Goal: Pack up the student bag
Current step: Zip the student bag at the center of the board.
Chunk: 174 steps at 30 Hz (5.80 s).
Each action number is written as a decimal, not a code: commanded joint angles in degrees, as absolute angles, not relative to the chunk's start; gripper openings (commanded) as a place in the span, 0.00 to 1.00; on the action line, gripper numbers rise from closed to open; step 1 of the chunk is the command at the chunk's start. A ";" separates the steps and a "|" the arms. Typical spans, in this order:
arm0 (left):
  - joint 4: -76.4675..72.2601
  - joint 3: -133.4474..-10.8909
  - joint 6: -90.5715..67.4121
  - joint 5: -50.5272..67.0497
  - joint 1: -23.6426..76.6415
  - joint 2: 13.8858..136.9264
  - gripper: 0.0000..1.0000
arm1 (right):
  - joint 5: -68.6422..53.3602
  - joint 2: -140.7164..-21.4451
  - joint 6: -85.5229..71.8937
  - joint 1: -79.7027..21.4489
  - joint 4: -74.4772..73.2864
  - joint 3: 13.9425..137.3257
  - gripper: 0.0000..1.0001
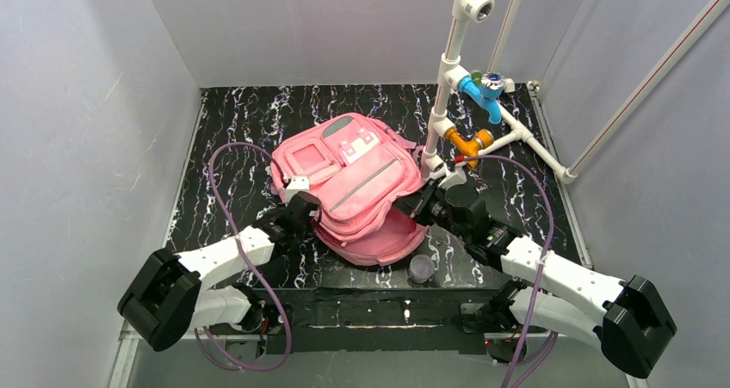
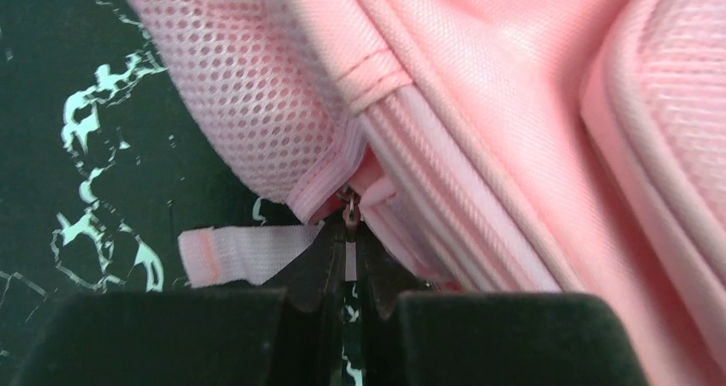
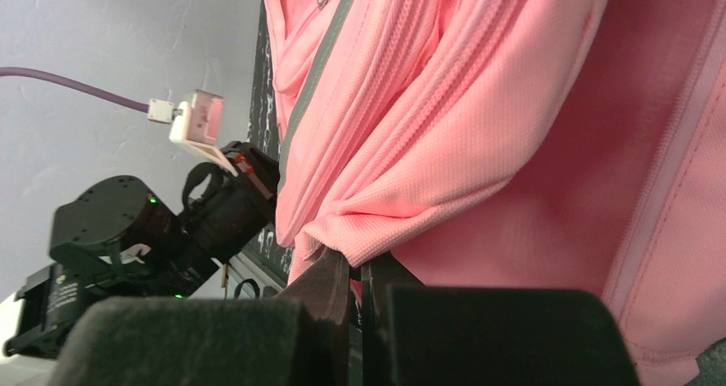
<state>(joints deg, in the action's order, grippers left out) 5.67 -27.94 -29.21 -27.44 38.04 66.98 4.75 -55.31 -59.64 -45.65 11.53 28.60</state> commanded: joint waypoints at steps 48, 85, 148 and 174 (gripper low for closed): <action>39.66 -49.04 -42.12 -1.51 2.58 56.30 0.98 | 5.63 -65.14 -29.96 -63.99 -6.59 43.66 0.63; 25.05 -33.92 -48.14 39.52 -1.85 54.82 0.00 | 26.90 -88.45 -36.75 -82.92 4.62 57.96 0.73; 29.78 -41.59 -42.46 29.44 -2.02 60.82 0.00 | 39.11 -106.16 -29.56 -83.32 44.99 44.46 0.01; 30.85 -37.03 -48.02 35.38 -2.10 53.97 0.00 | 53.22 -119.15 -33.61 -81.39 48.95 58.57 0.51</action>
